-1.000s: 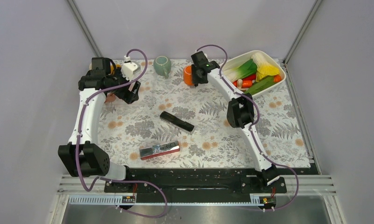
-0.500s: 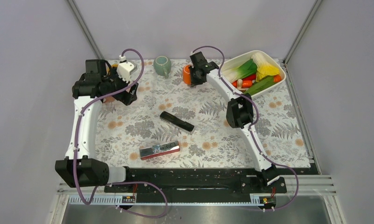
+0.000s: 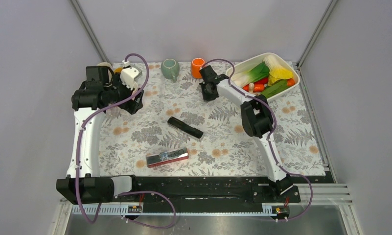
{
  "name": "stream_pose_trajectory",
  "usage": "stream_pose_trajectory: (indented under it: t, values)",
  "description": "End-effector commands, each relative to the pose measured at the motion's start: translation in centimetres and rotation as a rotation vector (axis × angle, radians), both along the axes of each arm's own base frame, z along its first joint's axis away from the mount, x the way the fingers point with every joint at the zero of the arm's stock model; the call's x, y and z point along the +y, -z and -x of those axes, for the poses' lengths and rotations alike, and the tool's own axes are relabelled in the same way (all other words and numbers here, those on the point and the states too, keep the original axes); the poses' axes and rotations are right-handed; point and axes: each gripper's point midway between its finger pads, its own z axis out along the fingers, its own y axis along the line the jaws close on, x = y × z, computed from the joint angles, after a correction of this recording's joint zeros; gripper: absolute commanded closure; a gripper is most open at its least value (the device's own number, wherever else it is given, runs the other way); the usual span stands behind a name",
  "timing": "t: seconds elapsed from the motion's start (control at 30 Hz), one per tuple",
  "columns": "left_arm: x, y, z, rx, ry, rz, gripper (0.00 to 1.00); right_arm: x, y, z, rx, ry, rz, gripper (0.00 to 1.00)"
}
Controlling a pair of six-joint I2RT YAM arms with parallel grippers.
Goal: Turn the mug right side up
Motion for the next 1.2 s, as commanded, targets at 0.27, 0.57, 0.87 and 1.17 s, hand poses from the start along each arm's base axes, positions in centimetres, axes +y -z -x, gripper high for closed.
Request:
stream_pose_trajectory:
  t: [0.27,0.57,0.87,1.17]
  values:
    - [-1.5,0.5,-0.1,0.015,0.035,0.074,0.17,-1.8,-11.5,1.8,-0.233,-0.055,0.018,0.87]
    - [-4.7,1.7,-1.0,0.044,0.041,0.056,0.17,-5.8,-16.8,6.4,-0.326,0.010,-0.001,0.52]
    - [-5.8,-0.3,3.5,0.024,-0.050,0.080,0.15,-11.8,-18.3,17.5,-0.293,0.107,-0.107,0.01]
    - [-4.7,0.4,6.1,0.010,-0.125,0.075,0.01,-15.5,-13.0,26.9,-0.172,0.163,-0.200,0.01]
